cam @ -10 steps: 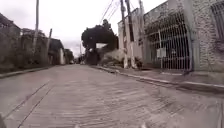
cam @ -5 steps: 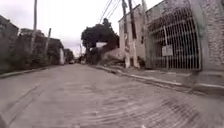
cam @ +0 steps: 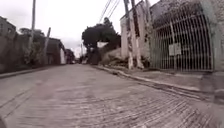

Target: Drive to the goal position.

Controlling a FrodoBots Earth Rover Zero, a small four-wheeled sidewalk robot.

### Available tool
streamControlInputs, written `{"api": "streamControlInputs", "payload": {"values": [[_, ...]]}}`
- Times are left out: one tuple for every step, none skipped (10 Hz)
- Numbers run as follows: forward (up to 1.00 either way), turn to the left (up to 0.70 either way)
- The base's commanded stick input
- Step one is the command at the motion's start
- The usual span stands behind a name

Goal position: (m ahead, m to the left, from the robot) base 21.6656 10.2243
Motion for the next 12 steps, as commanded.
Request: {"api": "streamControlInputs", "payload": {"values": [[1.0,0.27],[1.0,0.24],[1.0,0.03],[1.0,0.0],[1.0,0.0],[1.0,0.23],[1.0,0.27],[1.0,0.27],[1.0,0.04],[1.0,0.0],[1.0,0.0],[1.0,0.0]]}}
